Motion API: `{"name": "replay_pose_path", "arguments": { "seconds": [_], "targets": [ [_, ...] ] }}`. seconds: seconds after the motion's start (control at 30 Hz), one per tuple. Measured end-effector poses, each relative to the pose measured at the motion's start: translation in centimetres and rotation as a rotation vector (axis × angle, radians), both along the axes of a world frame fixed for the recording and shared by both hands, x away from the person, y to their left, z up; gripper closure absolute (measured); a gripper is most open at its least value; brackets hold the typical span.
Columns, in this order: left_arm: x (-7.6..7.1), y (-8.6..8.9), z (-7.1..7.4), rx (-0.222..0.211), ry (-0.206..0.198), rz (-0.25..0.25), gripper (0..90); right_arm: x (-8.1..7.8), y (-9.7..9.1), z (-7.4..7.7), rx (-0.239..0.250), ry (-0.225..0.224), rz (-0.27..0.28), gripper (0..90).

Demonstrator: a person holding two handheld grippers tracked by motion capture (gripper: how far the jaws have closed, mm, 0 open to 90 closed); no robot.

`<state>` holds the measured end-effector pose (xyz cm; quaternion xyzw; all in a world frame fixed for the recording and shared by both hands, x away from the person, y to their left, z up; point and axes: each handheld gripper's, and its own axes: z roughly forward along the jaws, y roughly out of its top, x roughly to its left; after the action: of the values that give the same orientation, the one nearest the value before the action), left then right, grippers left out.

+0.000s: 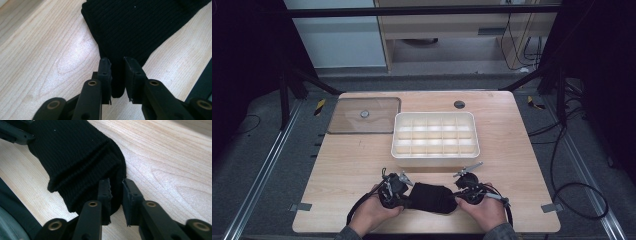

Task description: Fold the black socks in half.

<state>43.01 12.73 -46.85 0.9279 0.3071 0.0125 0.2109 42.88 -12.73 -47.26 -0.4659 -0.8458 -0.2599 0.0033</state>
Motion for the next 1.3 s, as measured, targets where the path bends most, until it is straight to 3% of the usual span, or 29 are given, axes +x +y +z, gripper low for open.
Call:
{"name": "replay_pose_path", "arguments": {
  "seconds": [0.17, 0.5, 1.3],
  "targets": [
    [-0.1, 0.0, 0.0, -0.003, -0.002, -0.004, 79.8, 0.0, 0.0, 0.0, -0.006, -0.007, -0.002, 84.6],
    [-0.2, 0.0, 0.0, -0.005, 0.0, -0.009, 82.5, 0.0, 0.0, 0.1, -0.005, -0.011, 0.001, 85.7],
    [-0.1, 0.5, 1.8, -0.008, -0.023, -0.022, 83.1, -0.1, 0.5, 0.7, -0.001, -0.025, 0.018, 85.7]
  ]
}}
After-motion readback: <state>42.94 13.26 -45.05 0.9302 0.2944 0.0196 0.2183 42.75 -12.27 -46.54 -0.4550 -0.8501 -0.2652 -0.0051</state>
